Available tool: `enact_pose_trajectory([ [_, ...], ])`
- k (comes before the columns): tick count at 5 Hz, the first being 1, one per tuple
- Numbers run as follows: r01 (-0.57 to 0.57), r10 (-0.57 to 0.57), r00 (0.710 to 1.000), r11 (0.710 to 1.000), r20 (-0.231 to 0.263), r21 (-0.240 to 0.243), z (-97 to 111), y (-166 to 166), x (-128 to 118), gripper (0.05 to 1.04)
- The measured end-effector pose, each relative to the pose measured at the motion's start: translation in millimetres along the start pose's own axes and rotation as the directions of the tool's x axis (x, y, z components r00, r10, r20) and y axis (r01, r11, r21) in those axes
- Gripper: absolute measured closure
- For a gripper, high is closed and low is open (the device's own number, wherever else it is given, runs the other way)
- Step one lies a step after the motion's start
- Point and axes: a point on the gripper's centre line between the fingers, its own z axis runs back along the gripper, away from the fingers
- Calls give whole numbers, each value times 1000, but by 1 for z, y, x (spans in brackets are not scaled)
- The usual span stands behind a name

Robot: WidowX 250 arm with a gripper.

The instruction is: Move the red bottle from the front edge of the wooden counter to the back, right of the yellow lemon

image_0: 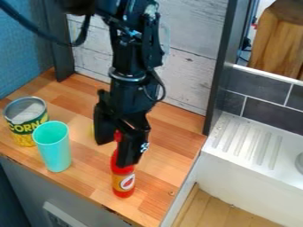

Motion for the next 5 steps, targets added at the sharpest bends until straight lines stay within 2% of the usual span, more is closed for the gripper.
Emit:
enact_pose_trajectory([
  [1,-1,1,1000,1000,-3,10,0,2,0,118],
  [3,10,-10,1000,1000,22,12,8,1,-3,635],
  [4,8,-8,1000,1000,11,7,11,0,-6,749],
  [5,-6,6,1000,1000,12,-9,21,2,-10,751],
])
